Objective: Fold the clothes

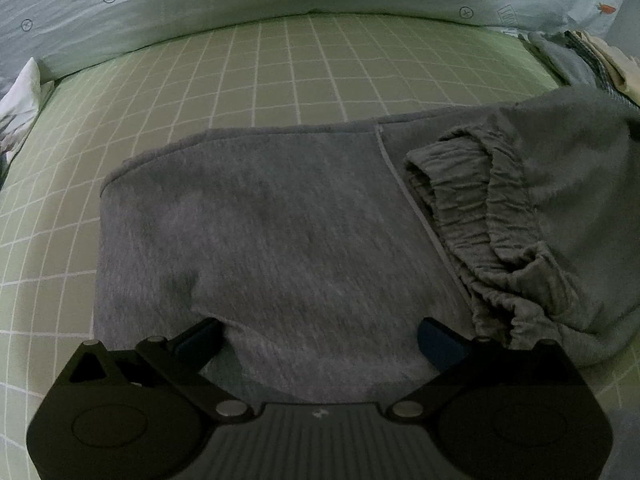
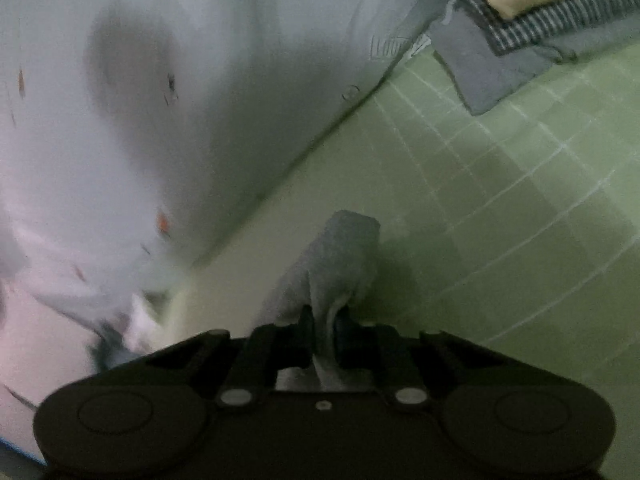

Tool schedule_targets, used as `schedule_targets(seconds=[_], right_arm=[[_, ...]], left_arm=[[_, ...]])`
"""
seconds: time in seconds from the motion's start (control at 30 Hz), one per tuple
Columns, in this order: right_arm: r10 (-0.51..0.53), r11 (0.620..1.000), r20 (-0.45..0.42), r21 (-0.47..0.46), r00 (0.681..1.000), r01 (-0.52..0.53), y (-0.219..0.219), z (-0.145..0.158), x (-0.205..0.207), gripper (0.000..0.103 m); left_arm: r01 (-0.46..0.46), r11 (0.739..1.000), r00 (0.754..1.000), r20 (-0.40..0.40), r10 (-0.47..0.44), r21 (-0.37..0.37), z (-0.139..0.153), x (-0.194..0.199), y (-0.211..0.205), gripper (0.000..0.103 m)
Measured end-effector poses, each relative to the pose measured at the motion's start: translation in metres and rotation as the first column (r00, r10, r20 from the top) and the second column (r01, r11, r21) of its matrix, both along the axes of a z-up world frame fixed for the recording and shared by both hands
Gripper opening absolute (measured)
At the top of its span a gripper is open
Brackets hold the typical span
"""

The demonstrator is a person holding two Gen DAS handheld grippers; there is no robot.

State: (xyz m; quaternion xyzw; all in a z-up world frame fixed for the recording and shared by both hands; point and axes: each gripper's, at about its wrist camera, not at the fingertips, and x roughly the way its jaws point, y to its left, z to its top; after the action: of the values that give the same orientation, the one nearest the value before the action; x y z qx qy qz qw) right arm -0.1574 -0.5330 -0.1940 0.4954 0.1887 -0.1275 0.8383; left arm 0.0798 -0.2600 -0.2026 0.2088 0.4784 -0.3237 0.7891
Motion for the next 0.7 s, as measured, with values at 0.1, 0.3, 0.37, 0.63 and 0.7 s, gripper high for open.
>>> schedule_targets(seconds=[0.1, 0.3, 0.37, 0.63, 0.7], right_arm=[[-0.038, 0.994, 0.081, 0.107, 0.996, 0.030, 0.010, 0.006, -0.005, 0.010], [-0.105, 0.957, 0.188, 0.285, 0.977, 0.048, 0.040, 0.014, -0.006, 0.010], [-0.128, 0.939, 0.213, 0.339, 0.968, 0.050, 0.052, 0.015, -0.004, 0.010], [-0.136, 0.916, 0.234, 0.400, 0.963, 0.032, 0.104, 0.015, 0.013, 0.010], [-0.133, 0.909, 0.231, 0.416, 0.964, 0.026, 0.113, 0.014, 0.018, 0.010]], left_arm=[[0.011, 1.000, 1.000, -0.011, -0.011, 0.009, 0.001, 0.003, 0.001, 0.103], [0.057, 0.998, 0.998, -0.019, -0.057, 0.037, 0.004, -0.001, 0.015, 0.103], [0.068, 0.997, 0.998, -0.017, -0.067, 0.042, 0.005, -0.001, 0.022, 0.103], [0.111, 0.992, 0.994, 0.020, -0.112, 0.052, 0.011, -0.003, 0.060, 0.103], [0.117, 0.991, 0.992, 0.047, -0.120, 0.070, 0.013, -0.004, 0.070, 0.103]])
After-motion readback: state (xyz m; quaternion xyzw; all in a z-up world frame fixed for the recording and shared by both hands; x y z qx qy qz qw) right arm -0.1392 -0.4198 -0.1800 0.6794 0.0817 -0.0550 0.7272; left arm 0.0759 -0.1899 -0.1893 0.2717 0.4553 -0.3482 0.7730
